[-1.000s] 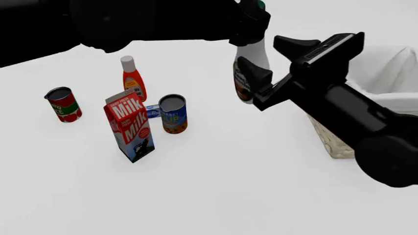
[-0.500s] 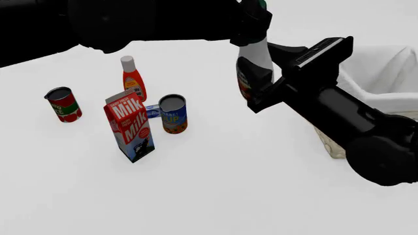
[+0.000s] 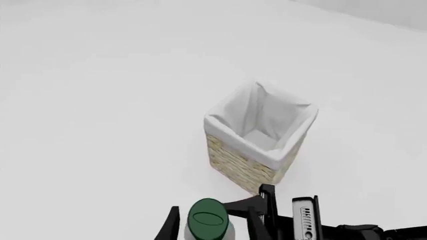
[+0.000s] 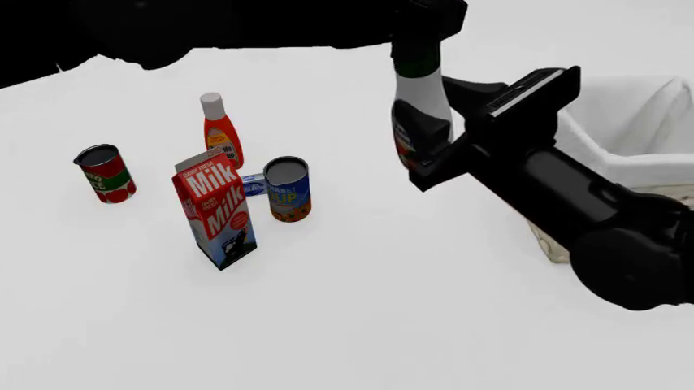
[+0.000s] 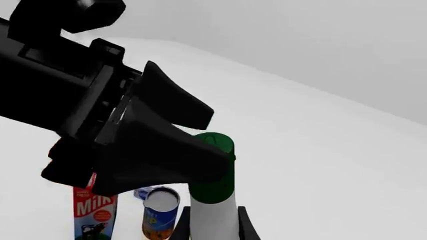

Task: Pick the salad dressing and place it in the basket.

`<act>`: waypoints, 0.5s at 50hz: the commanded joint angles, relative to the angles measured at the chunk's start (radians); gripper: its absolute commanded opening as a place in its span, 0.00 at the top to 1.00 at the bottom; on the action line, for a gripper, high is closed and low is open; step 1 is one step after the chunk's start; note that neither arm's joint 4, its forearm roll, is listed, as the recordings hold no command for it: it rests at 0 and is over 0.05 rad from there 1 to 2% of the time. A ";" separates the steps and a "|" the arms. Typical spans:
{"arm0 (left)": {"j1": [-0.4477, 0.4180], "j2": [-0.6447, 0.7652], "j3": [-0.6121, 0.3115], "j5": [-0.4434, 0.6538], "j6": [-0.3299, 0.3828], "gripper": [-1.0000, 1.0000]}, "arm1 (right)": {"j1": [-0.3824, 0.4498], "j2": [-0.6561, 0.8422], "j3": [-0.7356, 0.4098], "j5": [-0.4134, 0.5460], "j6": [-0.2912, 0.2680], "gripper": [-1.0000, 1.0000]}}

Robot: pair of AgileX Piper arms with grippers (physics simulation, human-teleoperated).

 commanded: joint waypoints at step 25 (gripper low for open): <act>0.097 -0.387 0.078 0.042 0.020 0.00 | -0.008 -0.024 0.012 -0.009 0.025 1.00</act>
